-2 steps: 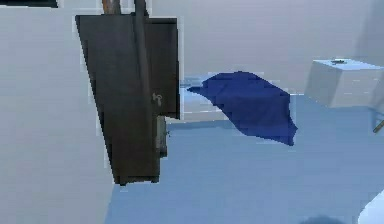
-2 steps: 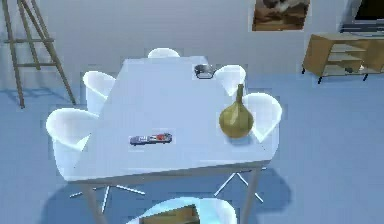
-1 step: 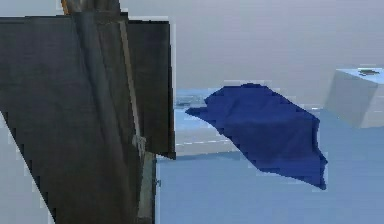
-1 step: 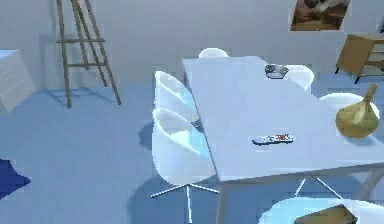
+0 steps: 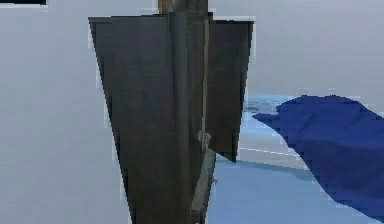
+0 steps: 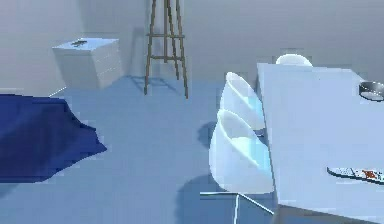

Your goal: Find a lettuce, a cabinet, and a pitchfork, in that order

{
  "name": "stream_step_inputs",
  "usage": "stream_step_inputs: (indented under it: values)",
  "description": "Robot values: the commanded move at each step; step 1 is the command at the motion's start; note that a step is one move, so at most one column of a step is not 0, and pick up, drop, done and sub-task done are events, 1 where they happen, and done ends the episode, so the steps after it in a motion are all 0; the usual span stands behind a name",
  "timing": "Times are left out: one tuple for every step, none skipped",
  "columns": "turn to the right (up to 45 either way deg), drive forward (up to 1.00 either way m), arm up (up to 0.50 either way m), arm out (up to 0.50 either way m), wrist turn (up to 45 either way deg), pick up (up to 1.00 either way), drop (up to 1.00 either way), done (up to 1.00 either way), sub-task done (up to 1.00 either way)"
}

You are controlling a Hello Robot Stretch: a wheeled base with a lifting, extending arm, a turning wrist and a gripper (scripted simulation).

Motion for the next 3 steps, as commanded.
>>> stream_step_inputs:
  values:
    - [0.0, 0.0, 0.0, 0.0, 0.0, 0.0, 0.0, 0.0, 1.0]
    - [-45.0, 0.0, 0.0, 0.0, 0.0, 0.0, 0.0, 0.0, 0.0]
    - [-45.0, 0.0, 0.0, 0.0, 0.0, 0.0, 0.0, 0.0, 0.0]
